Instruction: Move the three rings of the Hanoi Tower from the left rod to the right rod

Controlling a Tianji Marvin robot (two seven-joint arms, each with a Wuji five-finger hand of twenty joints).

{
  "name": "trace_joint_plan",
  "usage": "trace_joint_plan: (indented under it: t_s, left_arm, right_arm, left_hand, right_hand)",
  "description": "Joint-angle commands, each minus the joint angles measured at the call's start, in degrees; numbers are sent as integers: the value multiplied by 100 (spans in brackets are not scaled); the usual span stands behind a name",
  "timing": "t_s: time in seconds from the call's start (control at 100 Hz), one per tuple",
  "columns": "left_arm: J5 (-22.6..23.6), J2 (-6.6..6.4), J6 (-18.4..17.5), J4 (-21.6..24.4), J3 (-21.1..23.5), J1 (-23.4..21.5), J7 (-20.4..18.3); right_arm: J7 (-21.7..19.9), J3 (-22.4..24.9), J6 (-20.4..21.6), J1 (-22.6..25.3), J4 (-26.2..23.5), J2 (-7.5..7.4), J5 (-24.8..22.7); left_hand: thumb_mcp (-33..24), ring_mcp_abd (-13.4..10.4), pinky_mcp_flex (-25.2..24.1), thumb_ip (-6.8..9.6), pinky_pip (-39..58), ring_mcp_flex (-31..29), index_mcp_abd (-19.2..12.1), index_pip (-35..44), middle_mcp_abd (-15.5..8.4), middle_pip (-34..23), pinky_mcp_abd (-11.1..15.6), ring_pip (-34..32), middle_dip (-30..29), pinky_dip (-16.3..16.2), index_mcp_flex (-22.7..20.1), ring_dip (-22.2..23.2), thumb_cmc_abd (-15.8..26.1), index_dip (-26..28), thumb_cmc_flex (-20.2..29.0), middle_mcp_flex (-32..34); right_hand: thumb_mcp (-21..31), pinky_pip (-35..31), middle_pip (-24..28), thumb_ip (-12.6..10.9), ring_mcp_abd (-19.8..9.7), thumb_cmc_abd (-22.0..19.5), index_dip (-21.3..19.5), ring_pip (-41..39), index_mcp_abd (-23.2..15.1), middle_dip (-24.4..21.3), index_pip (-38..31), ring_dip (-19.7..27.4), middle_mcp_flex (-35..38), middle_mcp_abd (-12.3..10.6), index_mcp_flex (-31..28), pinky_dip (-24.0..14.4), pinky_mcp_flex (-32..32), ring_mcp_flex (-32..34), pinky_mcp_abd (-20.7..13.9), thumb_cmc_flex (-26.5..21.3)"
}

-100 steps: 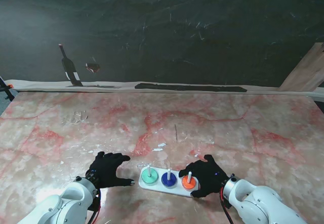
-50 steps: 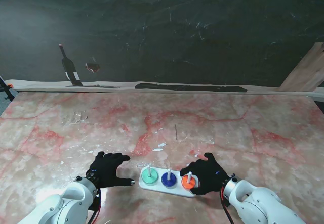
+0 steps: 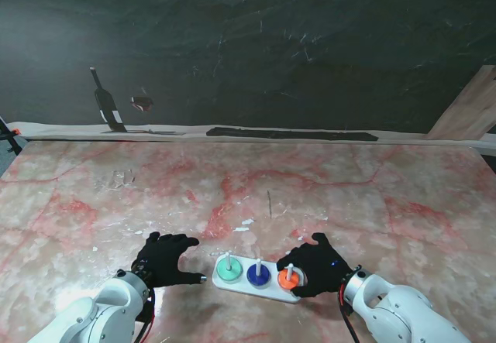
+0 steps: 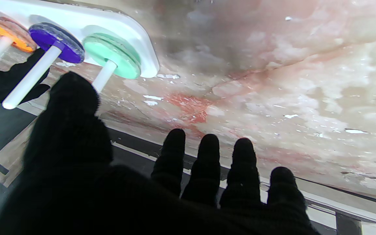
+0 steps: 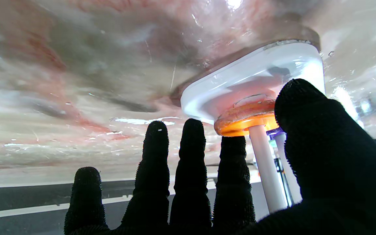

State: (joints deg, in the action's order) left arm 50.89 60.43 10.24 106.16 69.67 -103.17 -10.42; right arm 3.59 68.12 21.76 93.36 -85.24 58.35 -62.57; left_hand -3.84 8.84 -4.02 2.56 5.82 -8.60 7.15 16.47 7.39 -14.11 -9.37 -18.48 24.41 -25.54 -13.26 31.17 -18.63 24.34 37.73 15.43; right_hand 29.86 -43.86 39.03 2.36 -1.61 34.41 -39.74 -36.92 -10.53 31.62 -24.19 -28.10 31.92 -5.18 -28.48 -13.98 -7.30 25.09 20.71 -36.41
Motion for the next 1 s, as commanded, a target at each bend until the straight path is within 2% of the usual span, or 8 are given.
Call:
trace_joint_plan:
  t_s: [0.0,0.4,0.99]
  left_arm:
    - [1,-4,6,-7,-14,0,8]
    - [10,-5,-4,-15,-16,1,14]
    - [10,-3,-14,-16,-11,-8,28]
  right_arm:
    - [23,-4,36,13,7,10,-30]
    - [-91,61,140,-49,-75,15,33]
    - [-497,509,224,362,-755,32,145]
  left_hand:
    - [116,38,-43,195,10,-163,-2,-23,44,1,-52,-56,9,-109,-114,67,-94,38,46,137]
    - [109,52,-46,194,13,-185,7,-15,49,-6,-52,-65,10,-147,-124,75,-89,24,37,156]
    - [103,89,-51,191,38,-253,20,-6,62,-23,-68,-91,15,-215,-126,91,-96,14,44,198]
  right_hand:
    - [48,-194,253,-146,-120,-272,-215,8,-185,150,-312,-75,214,-188,-288,-20,-72,-3,107,-240]
    - [95,-187,112,-162,-81,-202,-332,137,-176,103,-391,-27,60,-193,-230,24,-83,-89,121,-221]
    - [160,-187,60,-167,-64,-145,-464,189,-109,93,-376,-13,60,-182,-163,33,-86,-94,144,-215]
